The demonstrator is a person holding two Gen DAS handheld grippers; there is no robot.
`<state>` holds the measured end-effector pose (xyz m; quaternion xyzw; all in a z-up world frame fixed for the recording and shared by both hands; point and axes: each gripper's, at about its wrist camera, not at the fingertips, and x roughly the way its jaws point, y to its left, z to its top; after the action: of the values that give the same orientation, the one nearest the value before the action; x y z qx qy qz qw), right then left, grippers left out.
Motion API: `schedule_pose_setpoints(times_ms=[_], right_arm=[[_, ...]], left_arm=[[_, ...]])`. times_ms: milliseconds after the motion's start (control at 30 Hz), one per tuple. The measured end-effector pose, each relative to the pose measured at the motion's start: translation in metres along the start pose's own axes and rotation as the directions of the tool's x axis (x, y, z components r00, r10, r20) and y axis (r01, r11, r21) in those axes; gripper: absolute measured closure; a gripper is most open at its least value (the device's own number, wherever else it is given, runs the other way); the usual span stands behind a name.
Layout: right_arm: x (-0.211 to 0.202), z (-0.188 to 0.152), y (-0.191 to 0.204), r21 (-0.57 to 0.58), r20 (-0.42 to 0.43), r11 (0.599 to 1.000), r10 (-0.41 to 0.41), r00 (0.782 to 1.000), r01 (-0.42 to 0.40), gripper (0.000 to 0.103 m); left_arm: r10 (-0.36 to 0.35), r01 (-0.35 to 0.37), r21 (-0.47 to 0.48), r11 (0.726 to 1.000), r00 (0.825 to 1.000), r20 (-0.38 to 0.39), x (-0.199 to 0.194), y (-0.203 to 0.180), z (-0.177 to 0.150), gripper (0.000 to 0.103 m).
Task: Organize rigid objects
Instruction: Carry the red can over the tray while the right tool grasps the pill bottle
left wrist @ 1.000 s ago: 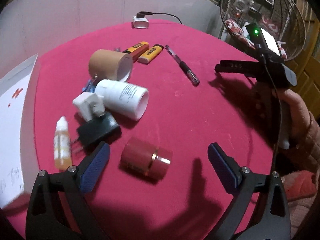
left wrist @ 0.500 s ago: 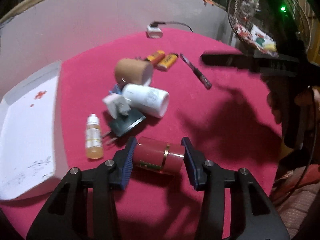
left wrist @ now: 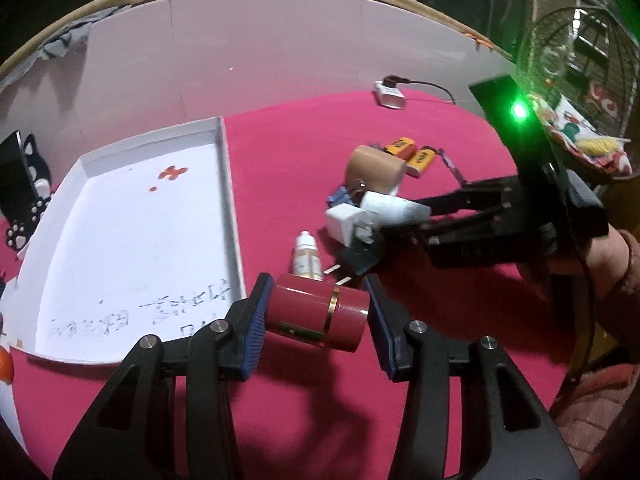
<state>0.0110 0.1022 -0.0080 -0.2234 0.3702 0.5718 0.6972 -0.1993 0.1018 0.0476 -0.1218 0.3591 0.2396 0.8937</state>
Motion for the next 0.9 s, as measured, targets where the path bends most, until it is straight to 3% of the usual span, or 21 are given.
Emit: schedule_pose_setpoints(times_ms=[33, 67, 100, 133, 333, 567, 900], right_arm=[[0.000, 0.000, 0.002, -0.013, 0.000, 1.000, -0.010, 1.000, 0.010, 0.049], [0.001, 0.000, 0.003, -0.022, -0.002, 1.000, -0.014, 1.000, 0.014, 0.054], [0.001, 0.001, 0.004, -0.027, -0.005, 1.000, -0.010, 1.000, 0.010, 0.065], [0.000, 0.001, 0.003, -0.028, -0.005, 1.000, -0.015, 1.000, 0.015, 0.066], [-0.032, -0.004, -0.005, 0.022, 0.080, 1.000, 0.009, 0.997, -0.011, 0.067], [-0.095, 0.015, 0.014, -0.021, 0.259, 1.000, -0.003, 0.966, 0.009, 0.067], [-0.103, 0.052, 0.066, -0.089, 0.337, 0.996, 0.017, 0.941, 0.014, 0.067]], left_arm=[[0.008, -0.008, -0.009, 1.000, 1.000, -0.004, 0.003, 0.001, 0.003, 0.058], [0.020, -0.020, -0.019, 1.000, 1.000, -0.007, 0.005, 0.003, 0.005, 0.058], [0.033, -0.033, -0.027, 0.999, 0.999, -0.008, 0.005, 0.004, 0.006, 0.058], [0.044, -0.044, -0.033, 0.998, 0.999, -0.009, 0.005, 0.005, 0.007, 0.058], [0.111, -0.110, -0.070, 0.991, 0.994, 0.013, -0.003, 0.016, 0.012, 0.058], [0.170, -0.160, -0.123, 0.979, 0.982, 0.076, -0.025, 0.034, 0.023, 0.058], [0.275, -0.239, -0.216, 0.947, 0.949, 0.156, -0.071, 0.079, 0.036, 0.058]])
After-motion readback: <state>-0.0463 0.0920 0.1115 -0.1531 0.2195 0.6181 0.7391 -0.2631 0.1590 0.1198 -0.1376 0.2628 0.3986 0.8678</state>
